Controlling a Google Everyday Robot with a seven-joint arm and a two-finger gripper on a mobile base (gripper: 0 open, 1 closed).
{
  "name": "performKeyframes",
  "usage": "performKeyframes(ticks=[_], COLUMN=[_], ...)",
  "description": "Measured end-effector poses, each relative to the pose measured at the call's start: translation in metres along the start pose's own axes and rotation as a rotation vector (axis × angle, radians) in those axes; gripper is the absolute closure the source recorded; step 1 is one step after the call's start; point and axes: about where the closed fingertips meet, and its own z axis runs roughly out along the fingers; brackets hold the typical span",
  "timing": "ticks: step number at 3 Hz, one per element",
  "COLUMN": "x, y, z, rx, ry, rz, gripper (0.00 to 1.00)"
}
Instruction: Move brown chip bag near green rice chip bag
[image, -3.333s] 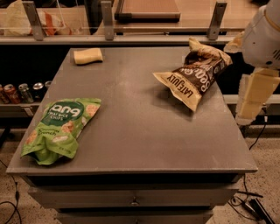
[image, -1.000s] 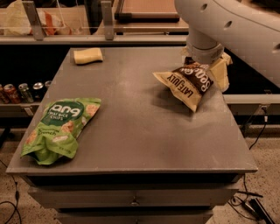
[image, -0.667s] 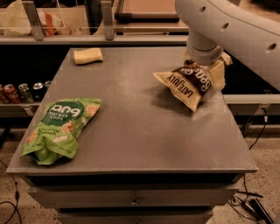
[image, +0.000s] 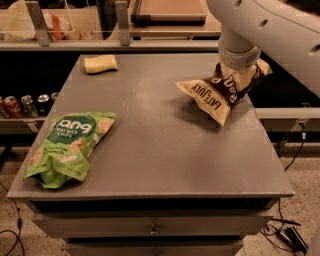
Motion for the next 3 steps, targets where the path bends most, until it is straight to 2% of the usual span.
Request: performKeyframes(ticks=[1,2,3], x=[0.005,0.012,0.019], y=[-0.001,-0.004,-0.007], z=[-0.008,-0.023,-0.044], rx=[0.012,0.031,0.057], ry=[0.000,-0.017,-0.058], rz=[0.011,0.032,0.056], gripper=[0.87,1.00,1.00])
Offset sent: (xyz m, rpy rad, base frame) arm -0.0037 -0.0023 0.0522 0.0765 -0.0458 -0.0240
